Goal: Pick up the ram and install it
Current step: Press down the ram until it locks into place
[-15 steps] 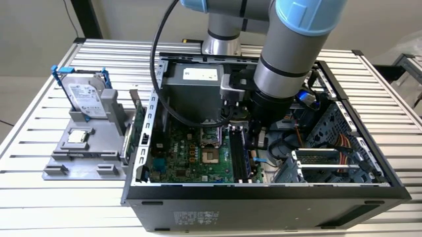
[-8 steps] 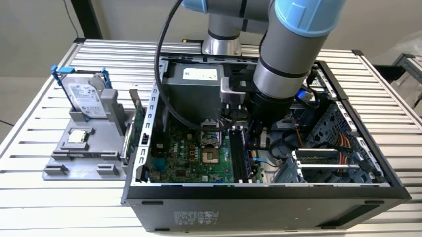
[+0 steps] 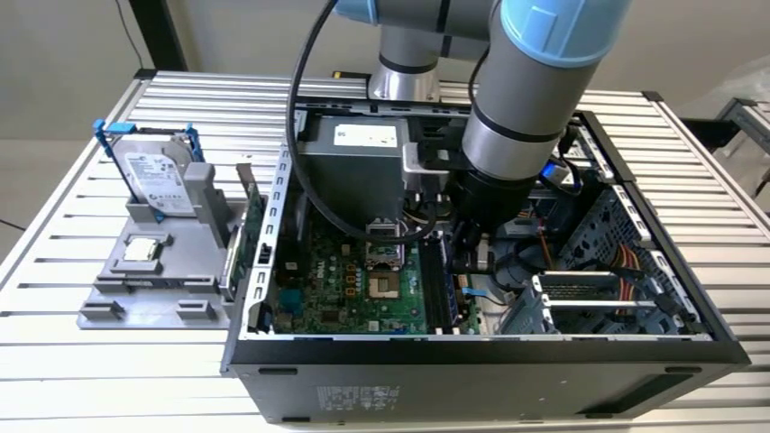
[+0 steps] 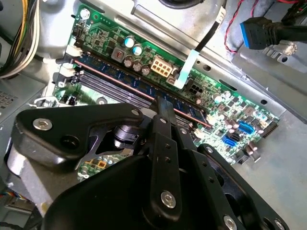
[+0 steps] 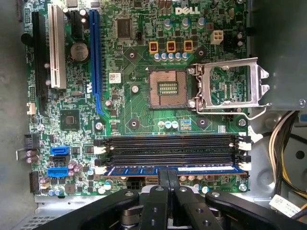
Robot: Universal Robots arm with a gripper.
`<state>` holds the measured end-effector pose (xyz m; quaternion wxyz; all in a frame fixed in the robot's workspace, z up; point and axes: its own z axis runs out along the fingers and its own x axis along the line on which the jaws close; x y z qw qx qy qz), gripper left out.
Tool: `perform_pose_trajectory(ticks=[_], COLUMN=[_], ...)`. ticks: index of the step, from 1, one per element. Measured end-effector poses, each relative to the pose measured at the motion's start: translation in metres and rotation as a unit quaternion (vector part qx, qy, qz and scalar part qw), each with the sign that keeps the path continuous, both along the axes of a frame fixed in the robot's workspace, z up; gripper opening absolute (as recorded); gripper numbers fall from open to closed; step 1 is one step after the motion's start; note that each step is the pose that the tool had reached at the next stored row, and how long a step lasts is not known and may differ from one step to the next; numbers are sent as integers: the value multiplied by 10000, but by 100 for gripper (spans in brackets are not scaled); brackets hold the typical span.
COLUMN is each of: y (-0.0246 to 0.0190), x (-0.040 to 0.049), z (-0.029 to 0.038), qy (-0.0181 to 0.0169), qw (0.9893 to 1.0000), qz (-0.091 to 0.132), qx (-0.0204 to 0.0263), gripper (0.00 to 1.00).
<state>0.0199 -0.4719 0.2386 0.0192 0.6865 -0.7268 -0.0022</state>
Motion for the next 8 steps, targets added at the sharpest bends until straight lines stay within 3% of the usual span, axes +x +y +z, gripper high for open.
perform_pose_trajectory(ticks=[8], y=[30], x=[-1], z=[-9], qy=[0], qw=[10000], qz=[22], qx=[0], gripper=[0])
